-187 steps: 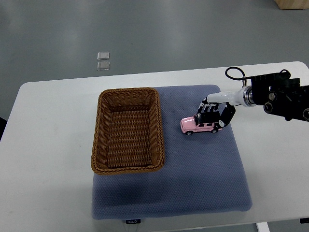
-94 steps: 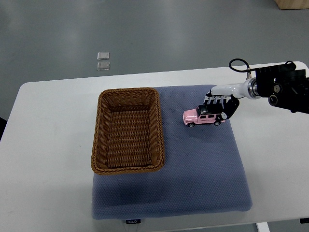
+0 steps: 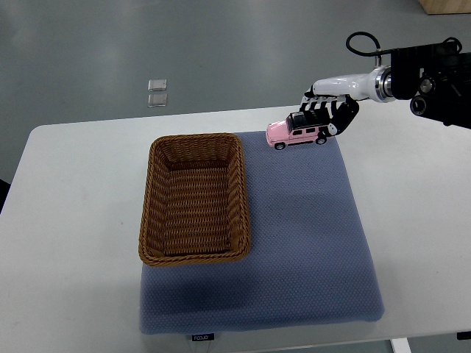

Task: Place pink car in brown basket
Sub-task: 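Lift the pink SUV off the mat with the right hand, then carry the SUV over the wicker basket and lower it inside, then open the right hand to release the SUV into the basket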

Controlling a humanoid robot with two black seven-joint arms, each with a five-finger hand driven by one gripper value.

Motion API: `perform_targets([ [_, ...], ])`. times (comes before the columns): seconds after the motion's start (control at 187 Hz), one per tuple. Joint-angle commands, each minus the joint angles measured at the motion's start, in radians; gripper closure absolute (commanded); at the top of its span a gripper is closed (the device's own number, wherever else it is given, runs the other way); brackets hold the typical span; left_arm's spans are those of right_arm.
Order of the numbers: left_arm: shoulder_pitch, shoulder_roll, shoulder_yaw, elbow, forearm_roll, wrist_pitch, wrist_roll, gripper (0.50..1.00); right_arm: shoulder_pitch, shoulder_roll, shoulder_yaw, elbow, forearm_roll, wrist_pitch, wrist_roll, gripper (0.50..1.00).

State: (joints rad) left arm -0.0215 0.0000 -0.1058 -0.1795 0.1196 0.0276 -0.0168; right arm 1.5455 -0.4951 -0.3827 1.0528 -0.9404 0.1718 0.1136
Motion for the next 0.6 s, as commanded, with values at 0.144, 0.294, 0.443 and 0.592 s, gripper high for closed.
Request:
perform_targets([
  [0.144,0.000,0.000,0.000,0.000,0.000,0.000,0.001,0.500,0.015,0.147,0.053,0.021,0.055,-0.005,0.001,1.000],
  [0.294,0.000,0.000,0.000,0.000,0.000,0.000,0.000,0.500,-0.005,0.257,0.067,0.018,0.074,-0.015,0.000,1.000],
  [0.443,0.000,0.000,0.000,0.000,0.000,0.000,0.000,0.500,-0.058,0.340,0.077,0.001,0.068,-0.020,-0.003,1.000],
  [0.592,0.000,0.000,0.000,0.000,0.000,0.000,0.000,0.500,-0.093,0.369,0.080,-0.014,0.065,-0.032,-0.003,1.000],
])
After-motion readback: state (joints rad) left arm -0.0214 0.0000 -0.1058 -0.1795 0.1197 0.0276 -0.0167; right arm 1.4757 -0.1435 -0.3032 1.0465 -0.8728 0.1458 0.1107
